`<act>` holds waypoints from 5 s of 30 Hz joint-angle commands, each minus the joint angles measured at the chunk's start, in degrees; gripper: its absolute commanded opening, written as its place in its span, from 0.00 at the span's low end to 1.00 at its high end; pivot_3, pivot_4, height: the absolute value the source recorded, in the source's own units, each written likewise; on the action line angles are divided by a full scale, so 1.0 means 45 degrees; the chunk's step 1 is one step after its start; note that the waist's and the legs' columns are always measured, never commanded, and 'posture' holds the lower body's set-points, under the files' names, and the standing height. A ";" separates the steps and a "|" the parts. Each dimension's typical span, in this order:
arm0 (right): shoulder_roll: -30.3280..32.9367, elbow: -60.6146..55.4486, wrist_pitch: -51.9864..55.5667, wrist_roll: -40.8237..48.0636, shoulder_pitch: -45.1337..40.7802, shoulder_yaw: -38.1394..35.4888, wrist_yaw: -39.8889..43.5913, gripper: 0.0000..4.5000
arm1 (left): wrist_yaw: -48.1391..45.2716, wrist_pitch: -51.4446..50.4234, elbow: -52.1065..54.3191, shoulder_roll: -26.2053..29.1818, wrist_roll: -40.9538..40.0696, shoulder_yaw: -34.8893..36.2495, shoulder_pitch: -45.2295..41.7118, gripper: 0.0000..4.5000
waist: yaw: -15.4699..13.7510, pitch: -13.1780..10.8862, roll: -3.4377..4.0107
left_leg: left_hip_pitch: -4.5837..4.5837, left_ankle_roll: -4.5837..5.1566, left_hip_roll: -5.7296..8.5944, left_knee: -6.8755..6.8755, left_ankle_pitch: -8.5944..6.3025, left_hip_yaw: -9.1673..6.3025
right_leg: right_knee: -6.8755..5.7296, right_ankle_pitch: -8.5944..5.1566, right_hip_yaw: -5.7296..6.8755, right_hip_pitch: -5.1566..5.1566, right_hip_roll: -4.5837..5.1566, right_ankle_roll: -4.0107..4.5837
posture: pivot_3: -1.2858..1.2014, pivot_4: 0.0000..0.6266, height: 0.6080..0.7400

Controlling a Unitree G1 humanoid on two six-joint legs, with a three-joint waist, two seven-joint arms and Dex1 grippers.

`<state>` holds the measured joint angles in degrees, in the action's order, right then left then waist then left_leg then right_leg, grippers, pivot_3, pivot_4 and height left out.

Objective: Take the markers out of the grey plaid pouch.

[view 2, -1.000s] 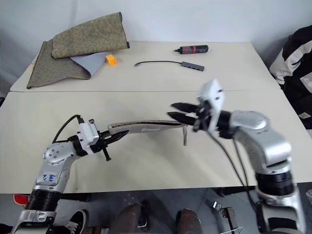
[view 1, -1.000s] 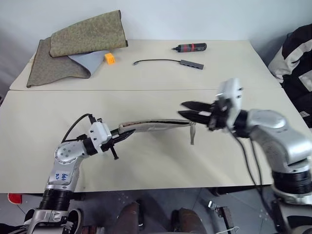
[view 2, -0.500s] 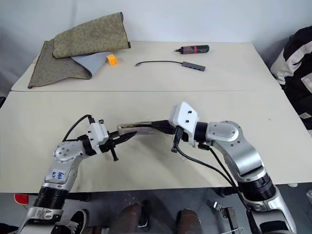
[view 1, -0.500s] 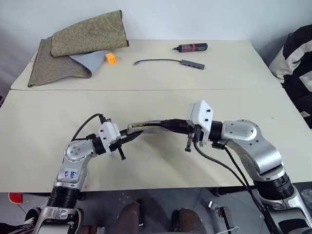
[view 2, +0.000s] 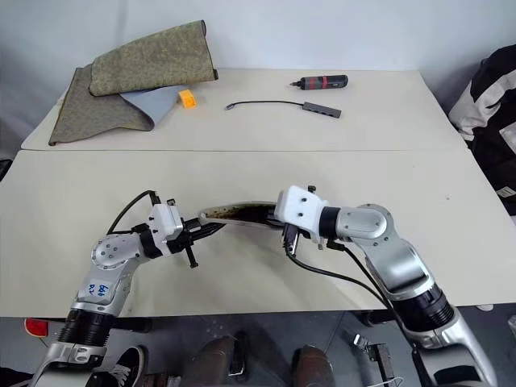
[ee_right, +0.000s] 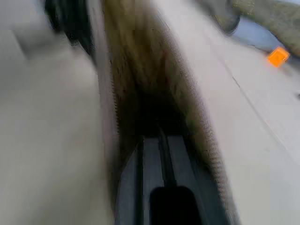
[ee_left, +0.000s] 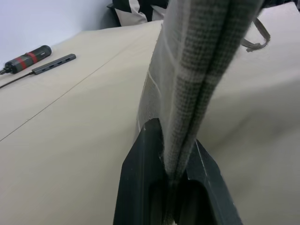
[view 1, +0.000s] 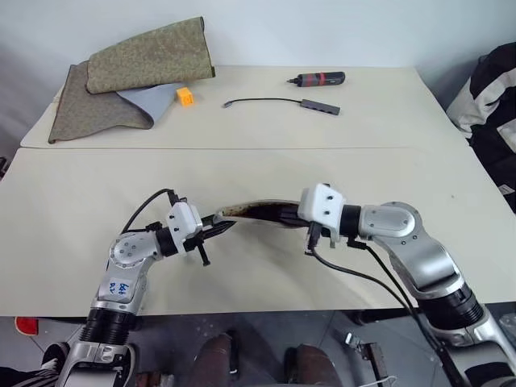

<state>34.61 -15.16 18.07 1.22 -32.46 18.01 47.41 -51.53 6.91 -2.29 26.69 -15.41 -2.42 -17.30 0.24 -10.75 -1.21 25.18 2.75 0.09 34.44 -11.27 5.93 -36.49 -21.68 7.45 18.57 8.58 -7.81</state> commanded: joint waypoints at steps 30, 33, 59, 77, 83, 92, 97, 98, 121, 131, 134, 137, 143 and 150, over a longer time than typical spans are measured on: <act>-0.0399 -0.0479 -0.0022 -0.1565 -0.0260 0.0335 0.0460 0.79 | -0.0036 -0.1340 0.1700 -0.0698 -0.0637 -0.0232 0.0359 0.00 | -0.0023 0.0000 0.0000 | 0.0000 -0.0007 -0.0001 0.0000 0.0007 -0.0010 | 0.0011 -0.0001 0.0005 -0.0012 -0.0004 0.0001 | 0.52 0.24 1.00; -0.0409 -0.0470 -0.0136 -0.1797 -0.0306 0.0468 0.0401 0.58 | -0.0130 -0.1386 0.1733 -0.0742 -0.0682 -0.0245 0.0331 0.00 | -0.0020 0.0000 0.0000 | 0.0000 -0.0007 -0.0001 -0.0001 0.0007 -0.0009 | 0.0011 -0.0001 0.0005 -0.0011 -0.0005 0.0001 | 0.52 0.24 1.00; -0.1307 0.1256 -0.0760 -0.3310 -0.0688 0.1343 0.0446 0.25 | 0.0064 -0.2314 0.2510 -0.1251 -0.0688 -0.0784 0.0236 0.00 | -0.0031 0.0000 0.0001 | 0.0000 -0.0009 0.0001 0.0001 0.0009 -0.0012 | 0.0005 -0.0001 0.0006 -0.0018 -0.0007 0.0001 | 0.52 0.24 1.00; -0.0565 -0.1193 0.0893 0.0276 -0.0225 -0.1341 0.1505 0.15 | 0.0153 -0.1515 0.1560 -0.0447 -0.0303 -0.0306 0.0289 0.00 | -0.0032 0.0000 0.0001 | 0.0000 -0.0008 0.0001 -0.0003 0.0008 -0.0014 | 0.0012 0.0000 0.0009 -0.0018 -0.0005 0.0001 | 0.52 0.24 1.00; 0.0127 -0.1699 0.1432 0.1794 0.0106 -0.1753 0.2441 0.15 | 0.0471 -0.1017 0.1002 -0.0391 0.0085 -0.0143 0.0195 0.00 | -0.0029 -0.0001 0.0000 | 0.0000 -0.0007 0.0000 -0.0003 0.0007 -0.0016 | 0.0015 -0.0001 0.0011 -0.0018 -0.0005 0.0001 | 0.52 0.24 1.00; 0.0723 -0.1417 -0.1558 -0.1529 0.0217 0.1068 0.2063 0.15 | 0.1169 -0.3551 0.1786 -0.1591 -0.2279 0.0412 -0.0431 0.00 | -0.0025 0.0000 0.0001 | -0.0002 -0.0007 -0.0003 0.0000 0.0007 -0.0016 | 0.0012 -0.0001 0.0011 -0.0014 -0.0004 0.0001 | 0.52 0.24 1.00; -0.0359 -0.1603 -0.1336 -0.0389 -0.0008 0.0281 0.1676 0.15 | 0.1263 -0.3597 0.1690 -0.1543 -0.1658 0.0094 -0.0367 0.00 | -0.0031 -0.0001 0.0000 | -0.0001 -0.0006 -0.0002 0.0010 0.0009 -0.0019 | 0.0013 -0.0001 0.0014 -0.0026 -0.0006 0.0002 | 0.52 0.24 1.00; -0.0631 -0.1588 -0.1235 -0.0005 -0.0094 -0.0091 0.1534 0.15 | 0.1216 -0.3472 0.1639 -0.1461 -0.1431 -0.0001 -0.0304 0.00 | -0.0031 -0.0001 0.0000 | -0.0001 -0.0006 -0.0002 0.0011 0.0009 -0.0023 | 0.0013 -0.0001 0.0018 -0.0029 -0.0007 0.0001 | 0.52 0.24 1.00; 0.0651 0.0524 0.7699 0.6937 -0.2971 -0.7071 -0.2217 0.15 | 0.0598 -0.2579 0.0877 -0.0195 -0.1337 0.1271 0.0410 0.00 | -0.0105 -0.0003 0.0005 | 0.0005 -0.0006 0.0005 -0.0005 0.0005 -0.0060 | 0.0020 0.0000 0.0021 -0.0025 0.0003 0.0004 | 0.52 0.24 1.00; 0.2027 0.3023 0.9709 0.5160 -0.1465 -0.6174 -0.4033 0.15 | 0.0649 -0.2457 0.0961 -0.0556 -0.1283 0.1189 0.0268 0.00 | 0.0008 -0.0006 0.0014 | 0.0021 0.0001 0.0002 -0.0041 0.0020 -0.0013 | 0.0094 0.0002 0.0019 -0.0020 -0.0004 0.0002 | 0.52 0.24 1.00; 0.2353 0.2992 0.9533 0.4572 -0.0771 -0.5037 -0.3740 0.15 | 0.0678 -0.2470 0.1040 -0.0618 -0.1307 0.1182 0.0254 0.00 | -0.0009 -0.0007 0.0019 | 0.0020 0.0000 0.0001 -0.0047 0.0021 -0.0007 | 0.0096 0.0002 0.0016 -0.0017 -0.0004 0.0002 | 0.52 0.24 1.00; 0.2247 0.3426 0.8962 0.4111 -0.0200 -0.4573 -0.3715 0.15 | 0.0689 -0.2451 0.1087 -0.0664 -0.1266 0.1131 0.0327 0.00 | -0.0040 -0.0007 0.0018 | 0.0020 0.0002 0.0004 -0.0044 0.0021 -0.0007 | 0.0105 0.0002 0.0016 -0.0022 0.0000 0.0001 | 0.52 0.24 1.00; 0.1600 0.4575 0.8456 0.4240 -0.0458 -0.5182 -0.3758 0.44 | 0.0732 -0.2502 0.1308 -0.0683 -0.1275 0.1095 0.0457 0.00 | -0.0039 -0.0007 0.0019 | 0.0018 0.0007 0.0007 -0.0033 0.0024 -0.0011 | 0.0112 0.0002 0.0016 -0.0025 0.0002 0.0001 | 0.52 0.24 1.00; 0.1522 0.4286 0.8009 0.4050 -0.0557 -0.5059 -0.3708 0.91 | 0.0734 -0.2452 0.1338 -0.0717 -0.1230 0.1027 0.0474 0.00 | -0.0034 -0.0008 0.0021 | 0.0021 0.0007 0.0006 -0.0036 0.0025 -0.0012 | 0.0108 0.0002 0.0018 -0.0021 0.0000 0.0001 | 0.52 0.24 1.00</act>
<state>41.07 6.20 55.80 20.12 -33.62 -3.49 30.80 -48.27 -5.08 1.41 23.64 -20.29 2.07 -15.42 0.09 -10.79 -1.11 25.27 2.78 0.12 34.27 -11.16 5.88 -36.00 -21.67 7.54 18.48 8.58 -7.80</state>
